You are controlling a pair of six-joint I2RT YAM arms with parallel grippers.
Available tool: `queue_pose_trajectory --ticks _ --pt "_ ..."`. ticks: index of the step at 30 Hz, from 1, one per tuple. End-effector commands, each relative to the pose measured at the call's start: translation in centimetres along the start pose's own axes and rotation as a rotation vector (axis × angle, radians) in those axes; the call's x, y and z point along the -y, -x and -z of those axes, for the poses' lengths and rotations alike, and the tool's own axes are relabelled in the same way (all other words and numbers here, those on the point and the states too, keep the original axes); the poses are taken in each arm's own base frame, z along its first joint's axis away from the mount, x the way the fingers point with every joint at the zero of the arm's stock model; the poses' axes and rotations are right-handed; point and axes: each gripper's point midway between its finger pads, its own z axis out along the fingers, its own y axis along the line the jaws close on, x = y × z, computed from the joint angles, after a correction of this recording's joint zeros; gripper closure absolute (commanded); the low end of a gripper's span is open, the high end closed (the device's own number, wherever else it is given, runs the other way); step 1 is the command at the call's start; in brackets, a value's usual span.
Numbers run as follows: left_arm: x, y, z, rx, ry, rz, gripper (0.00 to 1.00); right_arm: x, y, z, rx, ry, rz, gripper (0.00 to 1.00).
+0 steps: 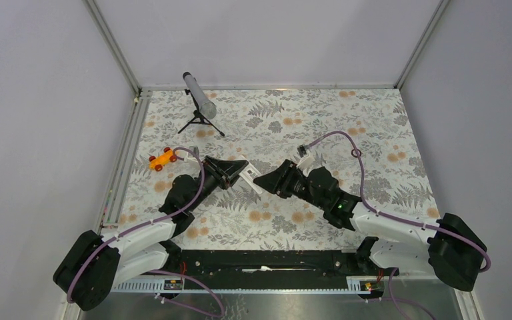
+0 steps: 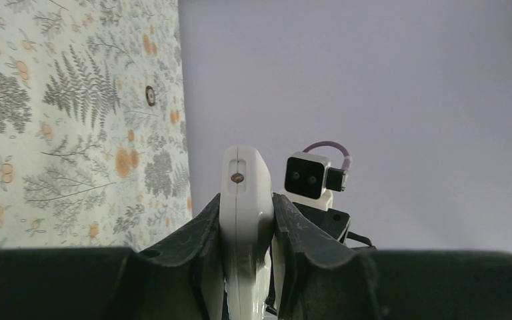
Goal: Load the batteries into the remote control
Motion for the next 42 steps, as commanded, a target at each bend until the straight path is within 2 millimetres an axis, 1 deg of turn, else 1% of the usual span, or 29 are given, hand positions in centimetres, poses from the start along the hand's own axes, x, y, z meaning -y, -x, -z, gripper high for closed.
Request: queue_pose_trajectory --ticks 1,4,7,9,10,11,13,14,15,19,22,24,27,30,33,36,39,42 --pt "7.2 -0.4 0.7 -0.040 -0.243 0.072 1.00 -0.9 -0.2 0.0 -0.001 0.058 -0.019 0.50" --pt "7.9 -0.4 1.0 -0.044 -0.263 0.080 1.00 -1.1 -0.2 0.2 0.013 0.086 -0.033 0.54" --pt "7.9 -0.5 1.2 -0.048 -0.261 0.077 1.00 -1.5 -0.1 0.4 0.017 0.108 -0.032 0.58" --pt "7.6 -0.5 1.2 -0.048 -0.255 0.073 1.00 -1.8 0.0 0.4 0.016 0.118 -0.031 0.58" --pt "7.4 -0.6 1.2 -0.049 -0.251 0.070 1.00 -2.0 0.0 0.4 0.014 0.122 -0.031 0.55" --pt "7.1 -0.6 1.2 -0.048 -0.245 0.069 1.00 -2.2 0.0 0.4 0.012 0.125 -0.032 0.50" --pt "6.6 -0.5 1.1 -0.044 -0.233 0.066 1.00 -2.5 0.1 0.3 0.006 0.124 -0.033 0.35" --pt "6.4 -0.5 1.1 -0.041 -0.227 0.065 1.00 -2.8 0.2 0.4 0.008 0.129 -0.034 0.29" --pt "6.2 -0.5 1.1 -0.040 -0.223 0.062 1.00 -3.1 0.4 0.4 0.014 0.138 -0.033 0.25" --pt "5.4 -0.4 0.9 -0.033 -0.206 0.051 1.00 -4.4 1.2 1.0 0.034 0.183 -0.019 0.15" --pt "5.1 -0.3 0.8 -0.032 -0.196 0.045 1.00 -5.2 1.6 1.5 0.050 0.211 -0.006 0.11" --pt "5.0 -0.3 0.7 -0.032 -0.194 0.042 1.00 -5.3 1.7 1.8 0.054 0.218 -0.001 0.09" --pt "4.9 -0.4 0.6 -0.039 -0.191 0.037 1.00 -5.1 1.7 1.8 0.056 0.209 -0.001 0.08" --pt "5.0 -0.7 0.6 -0.056 -0.196 0.030 1.00 -4.5 1.7 1.2 0.050 0.174 -0.005 0.10" --pt "5.1 -1.0 0.6 -0.073 -0.203 0.022 1.00 -4.2 2.0 0.7 0.058 0.159 -0.025 0.17" --pt "5.2 -1.3 0.8 -0.088 -0.208 0.003 1.00 -3.9 2.5 0.4 0.074 0.148 -0.061 0.27" --pt "5.3 -1.5 0.8 -0.102 -0.210 -0.017 1.00 -3.7 2.6 -0.1 0.058 0.141 -0.077 0.31" --pt "5.6 -2.0 0.7 -0.127 -0.206 -0.051 1.00 -3.4 2.3 -0.5 0.037 0.137 -0.079 0.33"
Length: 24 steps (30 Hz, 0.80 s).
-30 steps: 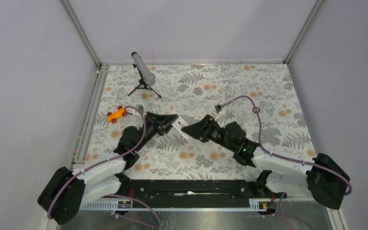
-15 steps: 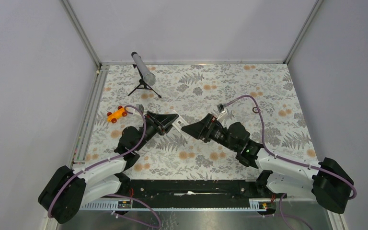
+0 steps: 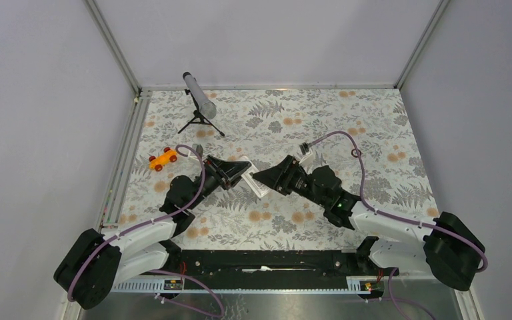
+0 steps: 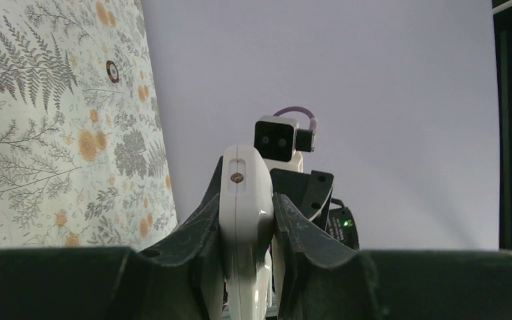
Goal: Load the batteries into the remote control
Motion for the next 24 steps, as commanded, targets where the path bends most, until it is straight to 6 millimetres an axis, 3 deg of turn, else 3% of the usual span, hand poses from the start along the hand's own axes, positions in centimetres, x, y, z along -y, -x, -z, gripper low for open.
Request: queue_pose_trajectory --ticks 1,8,16,19,24 --pt "3.2 -0.6 -0.1 -0.043 -0.102 -0.075 1.00 -1.9 0.9 -0.9 0.004 0.045 -0.013 0.36" --pt "4.2 -0.7 -0.2 -0.054 -0.132 -0.077 1.00 -0.6 -0.1 -1.3 -0.033 0.027 -0.009 0.59" --pt "5.6 -1.3 -0.4 -0.098 -0.176 -0.040 1.00 0.8 -1.0 -1.8 -0.077 -0.003 0.055 0.72" --pt "5.5 -1.1 -0.4 -0.094 -0.175 -0.031 1.00 0.8 -0.8 -1.6 -0.073 -0.009 0.081 0.71" --pt "4.5 -0.7 -0.5 -0.082 -0.138 -0.055 1.00 -0.1 -0.2 -1.1 -0.060 -0.016 0.084 0.46"
